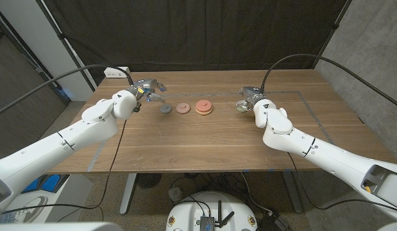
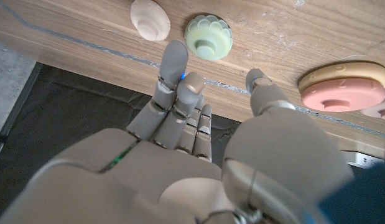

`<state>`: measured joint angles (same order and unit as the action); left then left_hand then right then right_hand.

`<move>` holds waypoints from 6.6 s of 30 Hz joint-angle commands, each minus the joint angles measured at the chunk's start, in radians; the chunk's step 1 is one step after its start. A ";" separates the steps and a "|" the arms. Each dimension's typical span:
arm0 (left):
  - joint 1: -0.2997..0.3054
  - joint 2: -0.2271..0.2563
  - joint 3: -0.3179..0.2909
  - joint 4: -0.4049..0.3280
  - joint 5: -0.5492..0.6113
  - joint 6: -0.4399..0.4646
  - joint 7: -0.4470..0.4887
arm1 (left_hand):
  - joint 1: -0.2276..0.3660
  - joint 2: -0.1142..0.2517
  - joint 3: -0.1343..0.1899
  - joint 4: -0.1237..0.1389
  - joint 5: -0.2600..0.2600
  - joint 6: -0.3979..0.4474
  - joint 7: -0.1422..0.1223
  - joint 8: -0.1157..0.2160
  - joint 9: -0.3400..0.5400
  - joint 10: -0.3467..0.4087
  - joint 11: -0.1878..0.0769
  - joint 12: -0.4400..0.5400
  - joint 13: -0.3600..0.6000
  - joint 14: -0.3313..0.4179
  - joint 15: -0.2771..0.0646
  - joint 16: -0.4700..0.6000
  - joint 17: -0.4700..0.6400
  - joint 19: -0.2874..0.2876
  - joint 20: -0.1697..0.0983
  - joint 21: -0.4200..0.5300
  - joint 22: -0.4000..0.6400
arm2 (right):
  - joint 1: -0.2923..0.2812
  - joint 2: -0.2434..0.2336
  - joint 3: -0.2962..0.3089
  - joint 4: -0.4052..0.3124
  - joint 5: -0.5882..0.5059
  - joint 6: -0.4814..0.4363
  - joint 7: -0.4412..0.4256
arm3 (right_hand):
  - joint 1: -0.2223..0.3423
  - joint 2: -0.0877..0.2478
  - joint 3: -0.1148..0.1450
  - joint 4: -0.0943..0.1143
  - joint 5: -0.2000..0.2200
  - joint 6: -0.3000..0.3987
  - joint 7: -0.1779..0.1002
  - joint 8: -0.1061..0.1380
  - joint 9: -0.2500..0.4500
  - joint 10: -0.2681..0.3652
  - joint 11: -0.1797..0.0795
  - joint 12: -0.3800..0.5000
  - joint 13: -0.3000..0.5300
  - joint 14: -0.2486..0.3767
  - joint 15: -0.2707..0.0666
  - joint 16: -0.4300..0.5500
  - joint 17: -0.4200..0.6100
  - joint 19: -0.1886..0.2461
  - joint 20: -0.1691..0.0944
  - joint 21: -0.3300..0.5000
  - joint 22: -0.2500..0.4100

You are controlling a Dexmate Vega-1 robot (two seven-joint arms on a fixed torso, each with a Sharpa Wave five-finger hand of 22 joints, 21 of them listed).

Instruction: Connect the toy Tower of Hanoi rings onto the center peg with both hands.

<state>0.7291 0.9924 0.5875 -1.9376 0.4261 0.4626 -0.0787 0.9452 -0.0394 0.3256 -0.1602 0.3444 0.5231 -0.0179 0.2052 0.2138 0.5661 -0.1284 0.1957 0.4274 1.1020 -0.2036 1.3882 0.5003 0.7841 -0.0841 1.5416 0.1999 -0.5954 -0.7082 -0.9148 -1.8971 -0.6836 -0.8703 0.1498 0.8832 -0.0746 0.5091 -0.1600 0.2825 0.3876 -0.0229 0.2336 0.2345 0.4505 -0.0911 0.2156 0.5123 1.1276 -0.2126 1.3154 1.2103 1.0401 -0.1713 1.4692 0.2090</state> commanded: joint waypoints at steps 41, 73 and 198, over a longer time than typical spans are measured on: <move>-0.288 -0.195 0.229 0.224 0.160 -0.078 -0.347 | -0.025 -0.040 -0.044 0.006 -0.015 -0.253 0.103 -0.026 -0.007 -0.218 0.107 -0.016 -0.034 -0.046 -0.015 -0.015 -0.032 -0.050 -0.121 -0.022 -0.007 | 0.026 -0.025 -0.021 -0.006 0.033 -0.048 0.009 | -0.010 0.012 0.009 0.003 0.013 0.005 0.000 -0.001 0.004 0.010 0.001 -0.002 0.004 -0.003 -0.008 -0.007 0.003 -0.010 -0.049 0.008 -0.001; -0.304 -0.247 0.275 0.340 0.202 -0.155 -0.299 | -0.025 -0.051 -0.058 0.006 -0.033 -0.246 0.091 -0.003 -0.010 -0.209 0.096 0.004 -0.042 -0.046 -0.015 0.003 -0.027 -0.045 -0.122 -0.018 -0.005 | 0.036 -0.035 -0.032 -0.004 0.049 -0.065 0.016 | -0.005 0.015 0.012 0.000 0.016 0.016 0.000 0.003 0.006 0.020 0.000 0.000 0.007 -0.004 -0.009 -0.013 -0.001 -0.011 -0.049 0.009 -0.003; -0.310 -0.231 0.262 0.300 0.154 -0.075 -0.270 | 0.105 0.021 0.004 -0.003 -0.027 0.035 0.028 0.080 0.017 0.104 -0.012 0.072 0.046 0.043 -0.014 0.083 0.064 0.049 -0.126 0.017 0.032 | 0.049 -0.038 -0.048 0.000 0.090 -0.076 -0.030 | -0.006 0.020 0.017 -0.003 0.028 0.056 -0.013 0.010 0.009 0.010 0.005 -0.013 0.010 0.003 -0.009 -0.019 0.003 -0.013 -0.049 0.014 -0.008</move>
<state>0.4178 0.7392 0.8666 -1.5877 0.5737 0.3726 -0.3276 1.0492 -0.0245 0.3109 -0.1753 0.3076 0.5560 0.0067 0.2856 0.2258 0.5776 -0.0530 0.2696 0.4198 1.1362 -0.2197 1.4743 0.5588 0.8222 -0.1001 1.5570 0.2303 -0.5495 -0.7442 -0.9594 -1.8911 -0.5852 -0.9409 0.1102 0.8794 -0.0550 0.5214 -0.1615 0.3033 0.4343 -0.0338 0.2418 0.2392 0.4606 -0.0876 0.2033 0.5190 1.1240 -0.2162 1.2968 1.2080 1.0295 -0.1678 1.4795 0.2001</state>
